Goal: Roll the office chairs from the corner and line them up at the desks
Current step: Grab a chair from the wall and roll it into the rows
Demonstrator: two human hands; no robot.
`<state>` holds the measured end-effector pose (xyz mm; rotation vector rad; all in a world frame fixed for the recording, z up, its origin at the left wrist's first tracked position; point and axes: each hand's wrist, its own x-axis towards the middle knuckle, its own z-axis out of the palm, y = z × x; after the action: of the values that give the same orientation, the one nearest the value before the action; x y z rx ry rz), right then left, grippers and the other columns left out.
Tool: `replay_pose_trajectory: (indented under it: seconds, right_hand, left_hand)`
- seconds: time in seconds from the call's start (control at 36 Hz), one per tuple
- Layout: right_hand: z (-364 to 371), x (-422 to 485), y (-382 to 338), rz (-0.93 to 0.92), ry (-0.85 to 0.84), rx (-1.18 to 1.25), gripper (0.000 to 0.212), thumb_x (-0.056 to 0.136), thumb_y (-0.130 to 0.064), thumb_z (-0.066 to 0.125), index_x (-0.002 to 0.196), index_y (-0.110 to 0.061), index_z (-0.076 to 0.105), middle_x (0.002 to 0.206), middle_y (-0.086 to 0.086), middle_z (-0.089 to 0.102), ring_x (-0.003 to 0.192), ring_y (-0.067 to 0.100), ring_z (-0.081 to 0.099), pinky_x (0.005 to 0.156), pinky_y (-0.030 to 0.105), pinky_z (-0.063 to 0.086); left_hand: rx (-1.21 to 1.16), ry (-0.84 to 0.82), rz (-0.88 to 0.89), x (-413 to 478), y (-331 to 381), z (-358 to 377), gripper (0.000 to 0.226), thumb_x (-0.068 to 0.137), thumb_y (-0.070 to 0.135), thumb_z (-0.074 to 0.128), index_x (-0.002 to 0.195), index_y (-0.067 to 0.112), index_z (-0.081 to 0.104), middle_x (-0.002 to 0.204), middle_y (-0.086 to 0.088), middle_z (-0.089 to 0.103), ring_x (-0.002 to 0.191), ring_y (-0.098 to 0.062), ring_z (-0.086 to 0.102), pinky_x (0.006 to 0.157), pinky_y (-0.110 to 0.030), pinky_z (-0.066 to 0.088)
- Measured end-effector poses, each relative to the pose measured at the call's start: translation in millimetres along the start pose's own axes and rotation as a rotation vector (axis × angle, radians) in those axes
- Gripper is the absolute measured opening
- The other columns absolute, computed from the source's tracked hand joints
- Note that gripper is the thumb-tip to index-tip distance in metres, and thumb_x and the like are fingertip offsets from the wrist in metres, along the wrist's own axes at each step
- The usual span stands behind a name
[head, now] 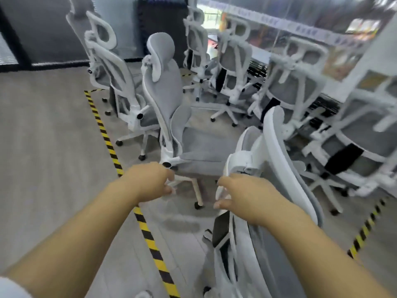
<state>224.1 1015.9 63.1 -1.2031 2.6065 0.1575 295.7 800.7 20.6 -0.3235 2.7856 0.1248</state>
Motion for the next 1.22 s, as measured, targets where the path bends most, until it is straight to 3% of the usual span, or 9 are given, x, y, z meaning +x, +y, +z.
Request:
replay_pose_trajectory:
  seconds: [0.14,0.25,0.42,0.5,0.64,0.75,0.92,1.11,1.22]
  right_hand:
    - [3.7,-0.8,3.3,0.263,0.082,0.148,0.044,0.089,-0.049,0.05,0.12,-0.017,0.05,0.125,-0.002,0.052,0.11,0.023,0.053,0.084,0.035,0.045]
    - [13.9,-2.1,-3.4,0.498,0.051,0.196,0.037,0.09,-0.051,0.049,0.112,-0.022,0.043,0.119,-0.004,0.051,0.105,0.022,0.05,0.069,0.031,0.035]
    - [36.0,4.4,-21.4,0.72,0.1,0.191,0.056,0.087,-0.043,0.057,0.134,-0.021,0.034,0.129,-0.001,0.044,0.112,0.025,0.049,0.077,0.035,0.041]
    - [46.5,5.7,-26.4,0.793,0.118,0.19,0.059,0.09,-0.031,0.056,0.14,-0.022,0.029,0.132,0.002,0.042,0.115,0.024,0.047,0.08,0.033,0.04]
    - [51.5,-7.3,-26.4,0.876,0.193,0.239,0.048,0.089,-0.029,0.058,0.133,-0.021,0.038,0.127,0.002,0.045,0.114,0.023,0.046,0.086,0.031,0.04]
    - [53.1,-27.3,-25.1,0.946,0.212,0.238,0.042,0.088,-0.031,0.057,0.127,-0.019,0.047,0.124,0.003,0.05,0.111,0.024,0.048,0.088,0.033,0.042]
    - [67.7,-59.8,-29.8,1.05,0.253,0.244,0.041,0.087,-0.026,0.06,0.127,-0.028,0.05,0.124,-0.002,0.053,0.112,0.022,0.05,0.084,0.034,0.046]
    - [90.1,-102.4,-21.4,1.196,0.398,0.329,0.04,0.077,-0.014,0.07,0.117,-0.016,0.063,0.111,0.008,0.062,0.101,0.034,0.056,0.073,0.039,0.05]
    - [94.5,-120.6,-5.1,1.224,0.413,0.343,0.041,0.084,-0.014,0.065,0.124,-0.017,0.059,0.12,0.005,0.059,0.109,0.03,0.053,0.081,0.039,0.049]
  left_hand:
    - [0.129,0.0,0.222,49.1,-0.3,-23.0,0.034,0.09,0.05,0.048,0.116,0.029,0.055,0.11,0.0,0.059,0.098,-0.022,0.057,0.079,-0.036,0.05]
    - [0.17,-0.037,0.386,86.2,4.8,-40.0,0.027,0.089,0.051,0.049,0.095,0.025,0.053,0.099,0.0,0.057,0.094,-0.024,0.056,0.08,-0.039,0.05]
    - [0.136,0.051,0.603,125.4,26.3,-48.7,0.05,0.09,0.038,0.052,0.137,0.028,0.036,0.133,-0.002,0.046,0.117,-0.025,0.047,0.086,-0.036,0.045]
    - [0.098,0.105,0.682,138.4,36.7,-46.3,0.057,0.089,0.029,0.054,0.14,0.027,0.03,0.137,0.0,0.039,0.117,-0.024,0.046,0.08,-0.036,0.045]
    - [0.032,0.136,0.786,148.5,55.7,-43.2,0.069,0.086,0.022,0.06,0.143,0.032,0.023,0.145,0.003,0.027,0.129,-0.024,0.03,0.09,-0.039,0.044]
    - [0.049,0.175,0.854,144.4,72.4,-39.2,0.068,0.084,0.02,0.06,0.141,0.033,0.026,0.149,-0.001,0.021,0.132,-0.027,0.024,0.099,-0.043,0.039]
    - [0.073,0.233,0.98,136.9,96.7,-25.6,0.06,0.083,0.028,0.065,0.137,0.029,0.04,0.145,-0.002,0.031,0.134,-0.03,0.02,0.106,-0.046,0.026]
    - [-0.059,0.273,1.115,129.5,111.9,-16.7,0.047,0.076,0.023,0.073,0.12,0.016,0.059,0.115,-0.007,0.056,0.109,-0.03,0.048,0.095,-0.036,0.035]
    - [-0.082,0.336,1.177,122.7,121.5,-6.7,0.045,0.063,0.019,0.081,0.106,0.012,0.066,0.097,-0.009,0.061,0.09,-0.034,0.057,0.083,-0.039,0.045]
